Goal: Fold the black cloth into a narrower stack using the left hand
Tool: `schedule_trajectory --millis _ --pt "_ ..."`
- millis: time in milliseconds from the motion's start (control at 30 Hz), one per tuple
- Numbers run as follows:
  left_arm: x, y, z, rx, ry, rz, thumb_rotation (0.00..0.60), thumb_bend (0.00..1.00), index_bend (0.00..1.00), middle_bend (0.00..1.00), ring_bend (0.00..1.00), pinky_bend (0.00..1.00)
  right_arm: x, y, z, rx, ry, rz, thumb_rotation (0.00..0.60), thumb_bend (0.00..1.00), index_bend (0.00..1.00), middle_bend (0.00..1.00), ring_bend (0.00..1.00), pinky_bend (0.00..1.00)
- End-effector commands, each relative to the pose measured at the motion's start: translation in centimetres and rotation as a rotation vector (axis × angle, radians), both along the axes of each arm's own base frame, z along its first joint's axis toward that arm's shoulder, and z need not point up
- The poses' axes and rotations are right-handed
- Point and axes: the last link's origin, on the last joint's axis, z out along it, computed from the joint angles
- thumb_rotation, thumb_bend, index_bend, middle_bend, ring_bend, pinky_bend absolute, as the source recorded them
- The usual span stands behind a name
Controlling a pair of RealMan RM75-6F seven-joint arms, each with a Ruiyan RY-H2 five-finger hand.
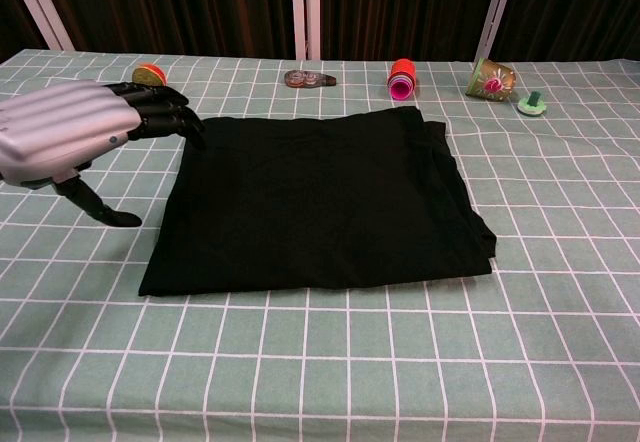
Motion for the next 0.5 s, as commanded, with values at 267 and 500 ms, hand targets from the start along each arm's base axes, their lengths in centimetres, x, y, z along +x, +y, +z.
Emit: schedule_trajectory --millis 267,500 --pt "-1.5 2.8 -0.3 0.043 0.126 -0.096 0.6 0.08 0.25 0.15 0.07 0.15 -0.2 0.7 0.3 -0.023 0.006 -0.018 0.6 0.42 0.14 0.17 0.0 0.06" --pt "-2.9 3.6 -1.2 0.043 0.127 -0.11 0.6 0.08 0.25 0.15 0.07 0.15 0.1 0.6 -0.1 -0.031 0.005 -0.019 0.6 0.41 0.14 0.17 0.0 0.06"
